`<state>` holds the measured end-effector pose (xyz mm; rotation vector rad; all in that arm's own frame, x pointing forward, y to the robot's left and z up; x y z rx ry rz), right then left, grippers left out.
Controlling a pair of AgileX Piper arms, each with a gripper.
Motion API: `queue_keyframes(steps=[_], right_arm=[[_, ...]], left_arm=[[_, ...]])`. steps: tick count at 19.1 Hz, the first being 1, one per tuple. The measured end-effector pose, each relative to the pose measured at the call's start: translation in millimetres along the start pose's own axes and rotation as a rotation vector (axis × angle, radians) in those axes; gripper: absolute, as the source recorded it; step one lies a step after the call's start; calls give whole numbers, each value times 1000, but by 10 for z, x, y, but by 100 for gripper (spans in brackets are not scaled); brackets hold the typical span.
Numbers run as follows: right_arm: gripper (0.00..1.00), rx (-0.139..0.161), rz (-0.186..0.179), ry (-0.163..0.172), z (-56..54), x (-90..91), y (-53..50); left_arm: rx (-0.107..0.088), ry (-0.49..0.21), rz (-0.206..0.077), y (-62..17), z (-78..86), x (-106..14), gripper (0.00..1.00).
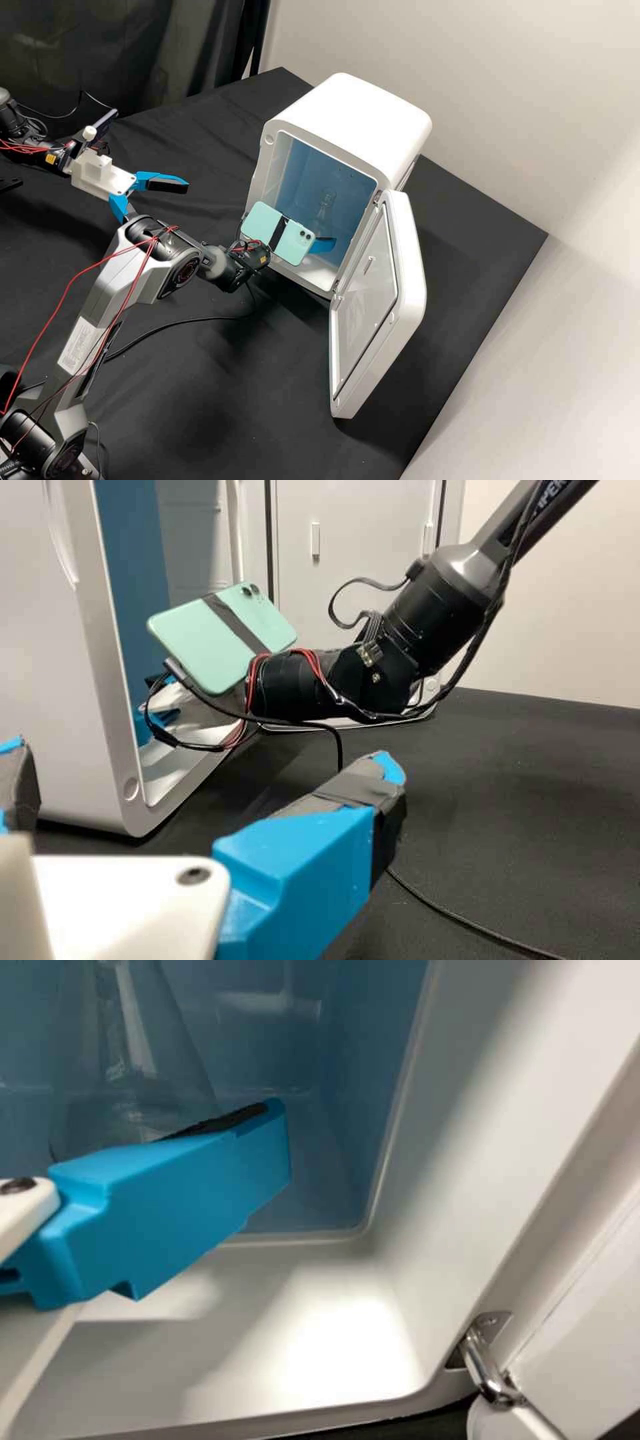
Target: Take the flask out of the incubator
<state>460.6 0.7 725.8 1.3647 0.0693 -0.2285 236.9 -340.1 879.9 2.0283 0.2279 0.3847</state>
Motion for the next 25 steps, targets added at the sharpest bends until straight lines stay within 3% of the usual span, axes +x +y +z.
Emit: queue_keyframes(steps=[3, 11, 25], right_arm=[[100, -7, -14, -12, 76, 34, -58], [100, 4, 10, -35, 186, 150, 68], [100, 7, 3, -48, 182, 267, 165]], left_arm=[[0, 0, 0, 0, 0, 0, 100], [-1, -4, -1, -4, 14, 2, 100], [0, -7, -2, -6, 23, 3, 100]])
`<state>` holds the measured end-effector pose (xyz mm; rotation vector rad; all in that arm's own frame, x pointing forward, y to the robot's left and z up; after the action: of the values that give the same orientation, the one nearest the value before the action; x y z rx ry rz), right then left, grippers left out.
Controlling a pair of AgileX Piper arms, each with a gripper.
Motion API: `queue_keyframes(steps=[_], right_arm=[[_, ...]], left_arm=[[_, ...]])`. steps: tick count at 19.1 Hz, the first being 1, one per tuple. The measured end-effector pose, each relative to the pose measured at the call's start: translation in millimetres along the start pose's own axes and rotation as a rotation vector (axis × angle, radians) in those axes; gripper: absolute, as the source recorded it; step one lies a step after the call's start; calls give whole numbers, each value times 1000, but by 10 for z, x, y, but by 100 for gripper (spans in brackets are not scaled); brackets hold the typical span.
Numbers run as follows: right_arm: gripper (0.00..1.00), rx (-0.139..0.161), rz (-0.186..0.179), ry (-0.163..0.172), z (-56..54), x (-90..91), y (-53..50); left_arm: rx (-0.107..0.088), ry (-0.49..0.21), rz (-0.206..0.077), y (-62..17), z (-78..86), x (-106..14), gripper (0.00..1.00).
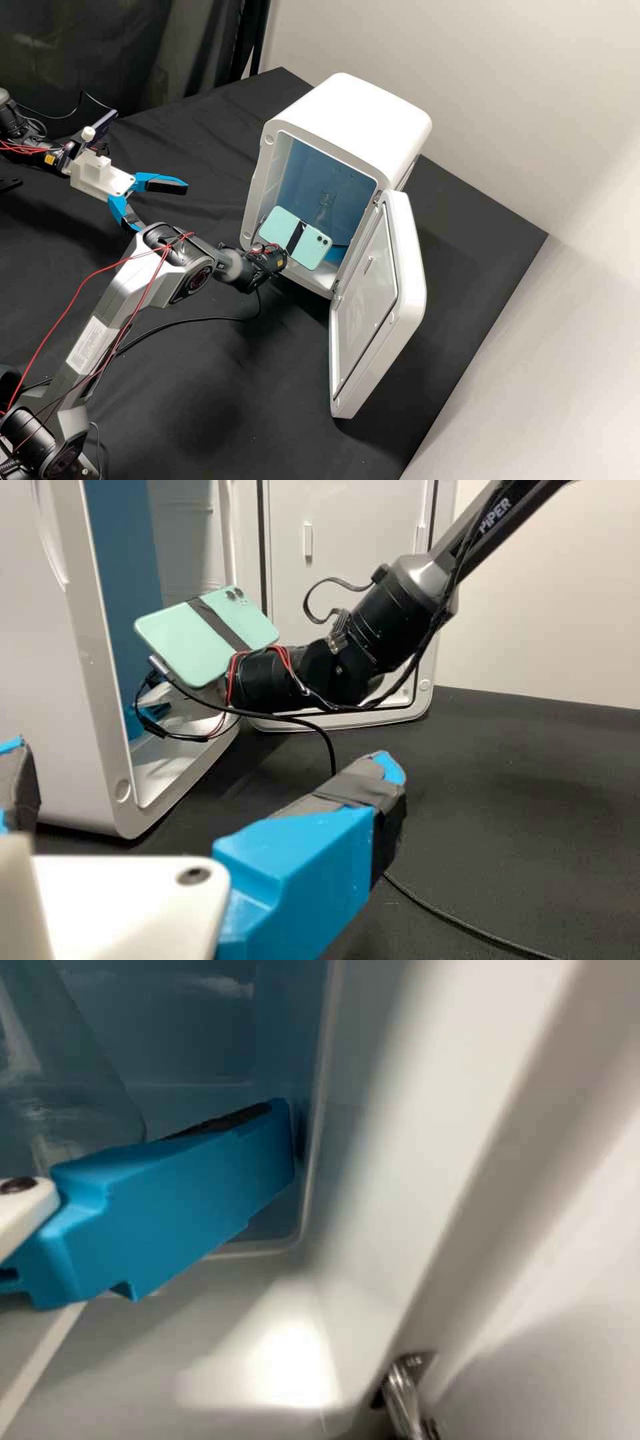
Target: Take the flask out of the incubator
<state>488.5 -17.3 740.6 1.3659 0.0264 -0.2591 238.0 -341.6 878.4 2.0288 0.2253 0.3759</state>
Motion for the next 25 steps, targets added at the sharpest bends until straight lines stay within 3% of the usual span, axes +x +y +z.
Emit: queue_keyframes(steps=[11, 17, 19, 22, 25], right_arm=[[100, 1, -30, -12, -48, 59, 52], [100, 2, -27, -8, -64, 124, 68], [100, 0, -12, 4, -99, 143, 115], [100, -45, 2, 45, -181, 175, 188], [100, 8, 0, 89, -221, 178, 201]], left_arm=[[0, 0, 0, 0, 0, 0, 100], [1, 0, 0, 0, 0, 0, 100], [1, 0, 0, 0, 0, 0, 100], [1, 0, 0, 0, 0, 0, 100], [1, 0, 0, 0, 0, 0, 100]])
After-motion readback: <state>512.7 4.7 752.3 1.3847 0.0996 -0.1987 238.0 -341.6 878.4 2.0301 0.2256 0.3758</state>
